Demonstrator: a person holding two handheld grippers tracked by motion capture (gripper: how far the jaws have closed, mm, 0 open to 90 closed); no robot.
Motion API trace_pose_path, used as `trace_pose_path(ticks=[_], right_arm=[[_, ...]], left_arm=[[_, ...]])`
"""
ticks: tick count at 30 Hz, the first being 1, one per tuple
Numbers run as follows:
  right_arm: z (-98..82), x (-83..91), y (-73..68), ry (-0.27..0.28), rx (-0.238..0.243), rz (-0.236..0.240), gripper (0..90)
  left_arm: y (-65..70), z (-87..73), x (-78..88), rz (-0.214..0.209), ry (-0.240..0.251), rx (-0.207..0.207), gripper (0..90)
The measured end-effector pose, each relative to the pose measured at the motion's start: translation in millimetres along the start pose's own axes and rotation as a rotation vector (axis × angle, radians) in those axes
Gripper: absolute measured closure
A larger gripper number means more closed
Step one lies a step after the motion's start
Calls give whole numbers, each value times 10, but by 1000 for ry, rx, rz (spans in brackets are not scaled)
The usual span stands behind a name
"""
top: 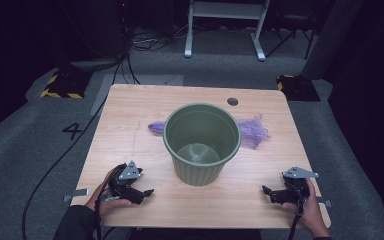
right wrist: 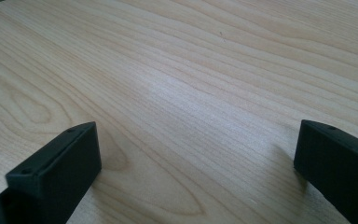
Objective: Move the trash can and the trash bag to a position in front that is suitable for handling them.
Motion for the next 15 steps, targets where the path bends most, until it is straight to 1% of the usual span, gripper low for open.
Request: trace_pose_path(ticks=[5, 15], right_arm=[[0, 2, -2, 1, 2, 0, 6], [12, -9, 4, -1, 14, 13, 8]], left_arm=[[-9, 15, -14, 0, 0, -8, 123], [-1, 10, -8, 6, -1, 0, 124]])
Point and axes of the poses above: each handheld gripper's, and its own axes: x roughly backward along the jaws, z roughly out of its top, y roughly to its right, the point moved 4 cm from there along -x, roughly forward along the jaws, and after that the axes turned 5 degrees about -x, right-handed, at the moved point
